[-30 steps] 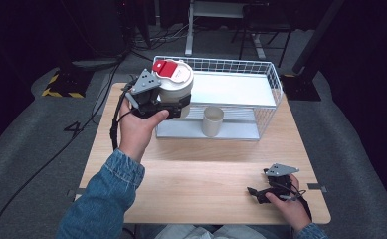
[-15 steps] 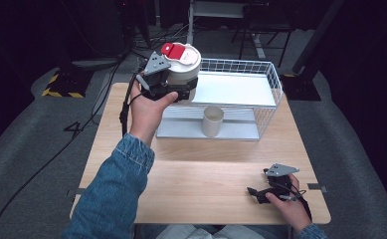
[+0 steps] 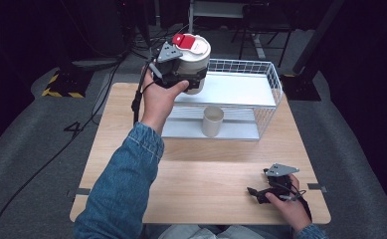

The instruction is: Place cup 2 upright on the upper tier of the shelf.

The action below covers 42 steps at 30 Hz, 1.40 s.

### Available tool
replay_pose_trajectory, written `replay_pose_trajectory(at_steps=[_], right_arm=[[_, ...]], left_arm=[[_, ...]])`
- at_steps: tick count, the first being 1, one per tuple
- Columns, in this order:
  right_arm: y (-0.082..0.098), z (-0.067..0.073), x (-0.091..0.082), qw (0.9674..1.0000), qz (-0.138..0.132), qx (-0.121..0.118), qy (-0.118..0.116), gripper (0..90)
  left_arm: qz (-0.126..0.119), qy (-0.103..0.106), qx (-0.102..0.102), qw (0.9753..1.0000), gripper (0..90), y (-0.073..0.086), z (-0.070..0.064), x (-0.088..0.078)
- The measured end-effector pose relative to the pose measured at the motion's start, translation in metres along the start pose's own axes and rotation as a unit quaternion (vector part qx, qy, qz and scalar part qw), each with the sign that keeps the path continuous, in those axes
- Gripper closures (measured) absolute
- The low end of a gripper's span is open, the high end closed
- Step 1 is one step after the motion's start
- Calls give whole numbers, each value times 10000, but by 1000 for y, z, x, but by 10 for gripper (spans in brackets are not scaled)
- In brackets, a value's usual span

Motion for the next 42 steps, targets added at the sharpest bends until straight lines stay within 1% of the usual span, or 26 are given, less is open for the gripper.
replay_pose_trajectory(at_steps=[3,4,6,8,9,11,16,19,23,27,32,38,42], right_arm=[[0,0,0,10000,-3,14,2,0],[0,0,0,10000,-3,14,2,0],[0,0,0,10000,-3,13,1,0],[0,0,0,10000,-3,13,5,0],[0,0,0,10000,-9,7,5,0],[0,0,0,10000,-10,6,5,0],[0,0,0,10000,-10,7,4,0],[0,0,0,10000,-10,7,4,0],[0,0,0,10000,-10,6,3,0],[0,0,0,10000,-10,6,3,0],[0,0,0,10000,-10,7,2,0],[0,0,0,10000,-9,7,2,0],[0,0,0,10000,-8,9,1,0]], left_arm=[[-28,14,-2,10000,131,-1,4,9],[-18,25,-3,10000,131,-1,4,11],[26,29,60,10000,132,-1,5,17],[64,40,64,10000,132,0,6,22],[45,40,16,10000,132,-1,7,27],[-3,20,-17,10000,132,-1,7,32],[5,-13,-59,10000,131,1,10,42],[-68,-15,-164,9998,131,3,14,48],[-53,-90,-231,9997,131,7,17,55],[-12,-103,-236,9997,131,10,17,61],[27,-97,-326,9994,132,15,15,68],[90,-89,-257,9996,131,17,11,75],[129,-138,-218,9996,131,20,11,79]])
Point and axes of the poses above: each handheld gripper's, and its own axes: x roughly forward along the jaws, y roughly out of its underside, z roughly to its left, the point moved 10 cm from there along x, roughly forward along the jaws, and after that the axes turned 12 degrees about y, right-handed, at the moved point
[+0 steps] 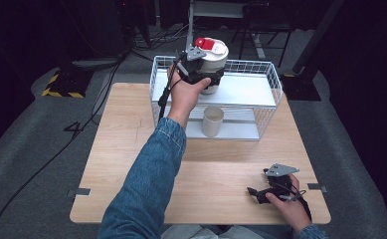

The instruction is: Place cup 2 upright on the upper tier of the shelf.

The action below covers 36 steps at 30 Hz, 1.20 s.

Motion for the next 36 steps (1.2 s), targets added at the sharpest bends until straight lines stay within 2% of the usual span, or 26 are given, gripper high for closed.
replay_pose_trajectory(at_steps=[14,17,22,29,33,36], right_arm=[[0,0,0,10000,2,4,1,0],[0,0,0,10000,2,4,0,0],[0,0,0,10000,4,7,-1,0],[0,0,0,10000,4,5,0,0],[0,0,0,10000,4,6,-1,0],[0,0,0,10000,5,7,-2,0]], left_arm=[[46,-54,54,10000,131,3,-3,7],[43,-59,11,10000,131,5,-2,9],[-59,-51,-52,10000,131,7,0,10],[-176,-14,-12,9998,129,7,1,12],[-178,-105,108,9997,125,7,1,12],[-157,-315,378,9987,113,6,0,11]])
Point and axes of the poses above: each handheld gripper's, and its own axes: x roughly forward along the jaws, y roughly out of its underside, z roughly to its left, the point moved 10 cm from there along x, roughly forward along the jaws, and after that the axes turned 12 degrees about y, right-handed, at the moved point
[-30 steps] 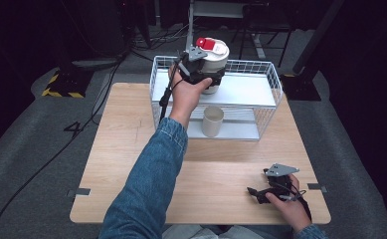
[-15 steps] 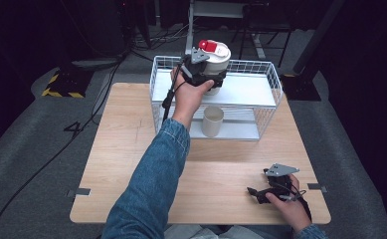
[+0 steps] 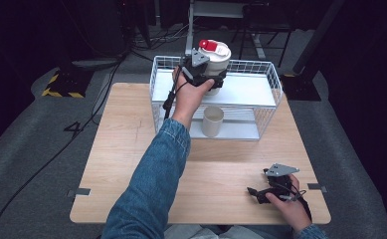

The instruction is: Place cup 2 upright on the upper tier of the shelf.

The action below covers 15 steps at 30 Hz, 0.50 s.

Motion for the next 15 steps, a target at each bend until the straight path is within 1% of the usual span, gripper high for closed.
replay_pose_trajectory(at_steps=[1,2,3,4,5,7,10,15], right_arm=[[0,0,0,10000,0,0,0,0],[0,0,0,10000,1,1,0,0],[0,0,0,10000,0,-2,2,0],[0,0,0,10000,-2,-2,1,0],[0,0,0,10000,-1,-1,1,0],[0,0,0,10000,-3,-5,3,0],[0,0,0,10000,-5,-9,3,0],[0,0,0,10000,-7,-9,5,0]], left_arm=[[5,-82,93,9999,110,0,0,-1],[22,-143,132,9998,109,1,0,-3],[76,-147,171,9997,110,3,-1,-4],[98,-157,268,9995,112,4,-1,-6],[73,-163,290,9994,107,3,0,-7],[6,-122,307,9995,104,3,-1,-10],[-45,-119,235,9996,106,2,-2,-13],[0,-85,191,9998,107,1,-3,-19]])
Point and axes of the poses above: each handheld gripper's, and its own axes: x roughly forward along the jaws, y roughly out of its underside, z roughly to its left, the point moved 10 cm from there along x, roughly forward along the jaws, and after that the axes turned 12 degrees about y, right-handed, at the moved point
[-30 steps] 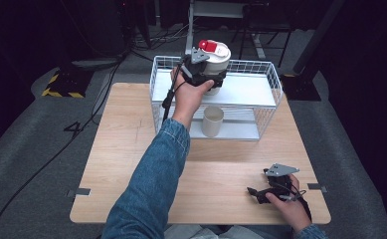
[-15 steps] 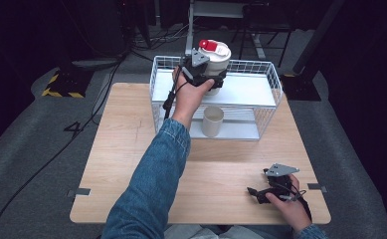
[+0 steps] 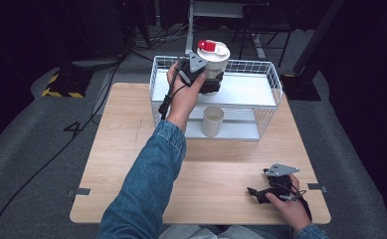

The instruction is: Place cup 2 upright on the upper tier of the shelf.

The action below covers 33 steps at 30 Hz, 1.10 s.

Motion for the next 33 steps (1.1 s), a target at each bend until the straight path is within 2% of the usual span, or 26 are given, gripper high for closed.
replay_pose_trajectory(at_steps=[7,16,26,30,33], right_arm=[[0,0,0,10000,4,0,-1,0],[0,0,0,10000,4,0,-2,0],[0,0,0,10000,18,-9,-5,0],[0,0,0,10000,16,-26,-21,0],[0,0,0,10000,16,-35,-29,0]], left_arm=[[23,-26,69,10000,111,-3,-2,-13],[-15,-40,140,9999,112,-4,-3,-48],[116,-42,254,9996,113,4,-10,-89],[131,7,216,9997,113,10,-15,-104],[192,-11,285,9994,113,14,-18,-115]])
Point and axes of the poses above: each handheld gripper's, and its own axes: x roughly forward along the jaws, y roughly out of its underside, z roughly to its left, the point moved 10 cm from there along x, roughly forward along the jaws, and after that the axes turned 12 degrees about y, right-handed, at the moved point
